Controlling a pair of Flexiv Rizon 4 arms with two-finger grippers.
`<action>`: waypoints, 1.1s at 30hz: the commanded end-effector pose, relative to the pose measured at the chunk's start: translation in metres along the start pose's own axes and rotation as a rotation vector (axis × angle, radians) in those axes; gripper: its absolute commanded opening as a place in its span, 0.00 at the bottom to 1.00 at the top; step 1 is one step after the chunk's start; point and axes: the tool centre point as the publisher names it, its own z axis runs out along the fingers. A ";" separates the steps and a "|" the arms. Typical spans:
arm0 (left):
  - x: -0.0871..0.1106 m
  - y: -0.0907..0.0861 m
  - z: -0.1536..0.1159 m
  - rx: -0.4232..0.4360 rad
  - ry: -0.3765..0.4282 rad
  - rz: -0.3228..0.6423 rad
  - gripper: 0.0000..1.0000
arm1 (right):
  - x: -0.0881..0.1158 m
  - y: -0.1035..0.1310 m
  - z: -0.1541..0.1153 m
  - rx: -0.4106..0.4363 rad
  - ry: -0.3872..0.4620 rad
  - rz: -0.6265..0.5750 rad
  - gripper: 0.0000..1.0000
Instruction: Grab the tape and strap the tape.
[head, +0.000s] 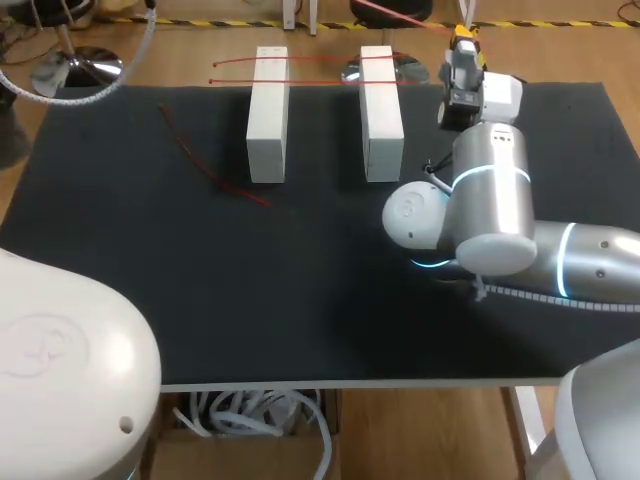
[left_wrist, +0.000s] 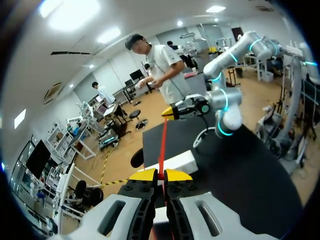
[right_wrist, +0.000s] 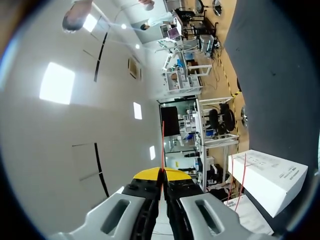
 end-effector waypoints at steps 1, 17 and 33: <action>0.005 -0.003 -0.001 -0.065 -0.011 0.000 0.00 | -0.001 0.000 -0.001 0.007 -0.011 -0.008 0.00; 0.011 -0.014 0.004 -0.225 0.091 -0.042 0.00 | -0.012 -0.011 -0.007 0.067 -0.018 -0.093 0.00; 0.024 -0.027 0.024 -0.415 0.240 0.129 0.00 | -0.019 -0.015 -0.018 0.114 -0.027 -0.168 0.00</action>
